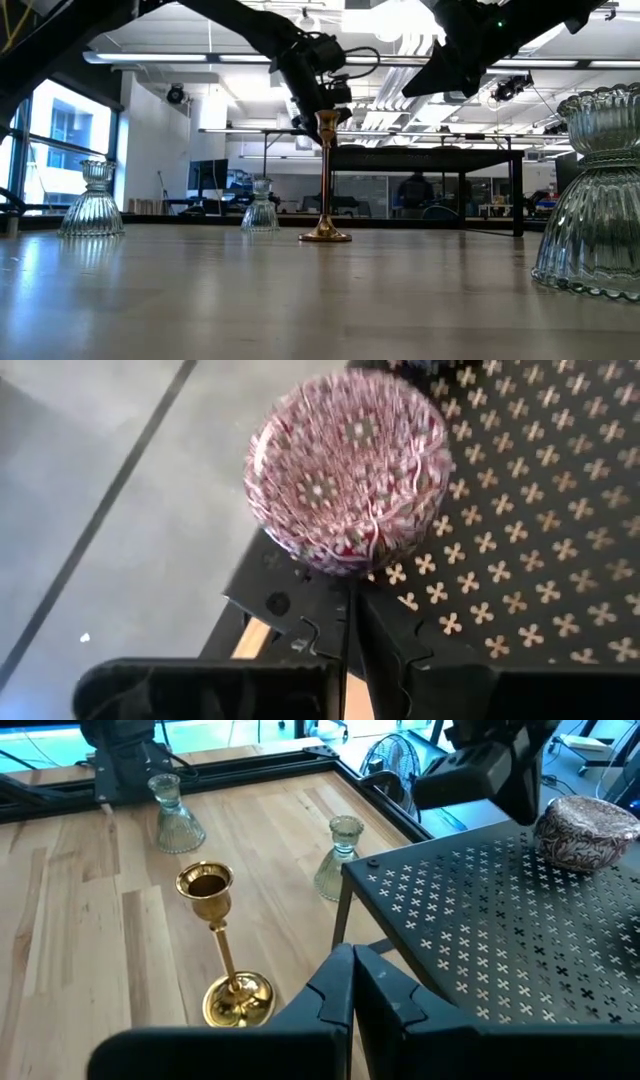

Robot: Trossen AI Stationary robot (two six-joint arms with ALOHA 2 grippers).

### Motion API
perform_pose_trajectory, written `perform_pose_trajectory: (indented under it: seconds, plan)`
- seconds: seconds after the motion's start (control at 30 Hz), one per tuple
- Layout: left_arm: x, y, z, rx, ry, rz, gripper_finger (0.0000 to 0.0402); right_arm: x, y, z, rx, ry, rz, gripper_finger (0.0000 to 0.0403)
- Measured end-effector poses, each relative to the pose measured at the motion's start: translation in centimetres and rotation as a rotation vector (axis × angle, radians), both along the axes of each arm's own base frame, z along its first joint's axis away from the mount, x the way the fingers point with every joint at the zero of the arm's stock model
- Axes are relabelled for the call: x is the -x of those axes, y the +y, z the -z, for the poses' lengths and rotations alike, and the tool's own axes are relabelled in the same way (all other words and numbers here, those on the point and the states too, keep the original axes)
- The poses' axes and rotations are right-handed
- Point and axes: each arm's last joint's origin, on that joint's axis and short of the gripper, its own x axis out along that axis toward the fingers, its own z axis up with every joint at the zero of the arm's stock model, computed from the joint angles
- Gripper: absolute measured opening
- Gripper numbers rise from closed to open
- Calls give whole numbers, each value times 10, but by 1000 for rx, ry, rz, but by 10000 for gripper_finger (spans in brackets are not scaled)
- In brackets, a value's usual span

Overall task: Pick & Place candle stick holders
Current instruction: Put the red patterned candle on the shelf, then put the bottom glass candle holders on the shelf

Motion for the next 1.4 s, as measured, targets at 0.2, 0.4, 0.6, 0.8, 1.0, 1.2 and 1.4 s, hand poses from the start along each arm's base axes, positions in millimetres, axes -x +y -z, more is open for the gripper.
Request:
perform_pose_trajectory:
  seconds: [0.2, 0.4, 0.6, 0.8, 1.0, 1.2, 1.4]
  plan:
    - [13, -5, -17, -13, 24, -31, 18, 0, 0, 0, -2, 1, 1, 0]
    - [33, -21, -36, -13, -46, -12, 3, 1, 9, 0, 2, 5, -23, 0]
    - [75, -56, -16, -59, -219, 54, 1, 2, 31, -2, 32, -7, -66, 0]
    - [139, -98, 1, -126, -479, 117, 1, 1, 50, -14, 12, -50, -136, 0]
    - [185, -129, -3, 4, -556, 210, 1, -10, 62, -25, 29, -60, -132, 0]
    - [225, -154, -1, -47, -669, 288, 1, -28, 77, -25, 39, -38, -148, 0]
    - [253, -171, 9, -116, -702, 406, 1, -47, 84, -6, -27, 19, -149, 0]
